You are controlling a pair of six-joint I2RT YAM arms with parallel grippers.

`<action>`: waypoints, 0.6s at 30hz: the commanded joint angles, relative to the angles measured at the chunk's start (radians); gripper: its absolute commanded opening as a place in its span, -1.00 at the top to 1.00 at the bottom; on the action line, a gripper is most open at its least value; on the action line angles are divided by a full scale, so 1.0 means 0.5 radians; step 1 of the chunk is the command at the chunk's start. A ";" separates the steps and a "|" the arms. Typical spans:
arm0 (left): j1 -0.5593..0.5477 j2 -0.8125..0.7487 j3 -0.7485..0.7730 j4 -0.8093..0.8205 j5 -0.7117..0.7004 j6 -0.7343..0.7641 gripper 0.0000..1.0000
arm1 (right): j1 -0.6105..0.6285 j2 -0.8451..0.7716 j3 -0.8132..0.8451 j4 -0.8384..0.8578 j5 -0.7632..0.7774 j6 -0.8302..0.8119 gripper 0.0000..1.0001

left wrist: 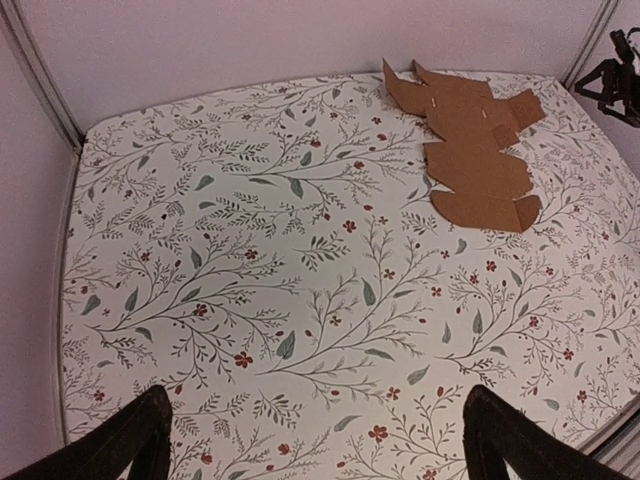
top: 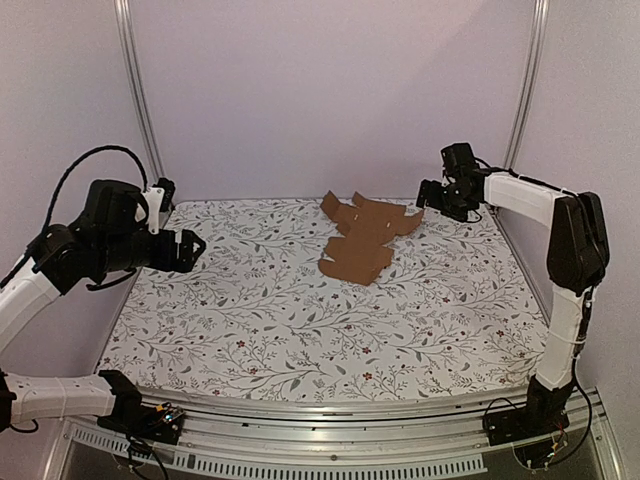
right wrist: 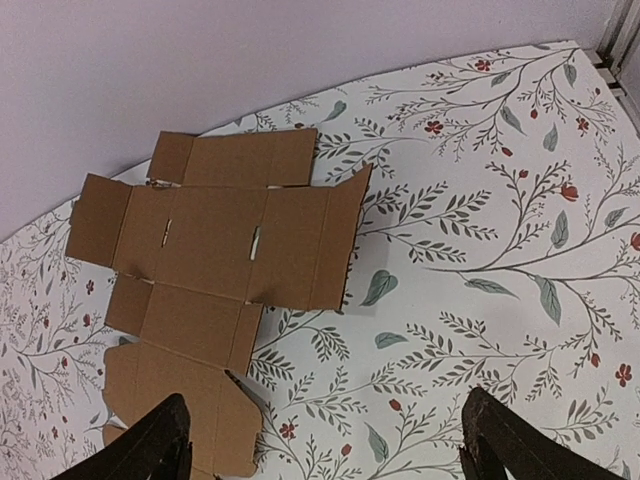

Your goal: Fold the paper box

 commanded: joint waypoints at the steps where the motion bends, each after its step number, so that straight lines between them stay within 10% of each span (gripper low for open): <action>1: 0.035 -0.029 -0.034 -0.037 -0.017 0.020 -0.99 | -0.082 0.213 0.185 0.015 -0.169 0.077 -0.82; 18: 0.096 0.038 -0.034 -0.043 -0.026 0.019 -0.99 | -0.161 0.898 0.764 0.099 -0.383 0.285 -0.40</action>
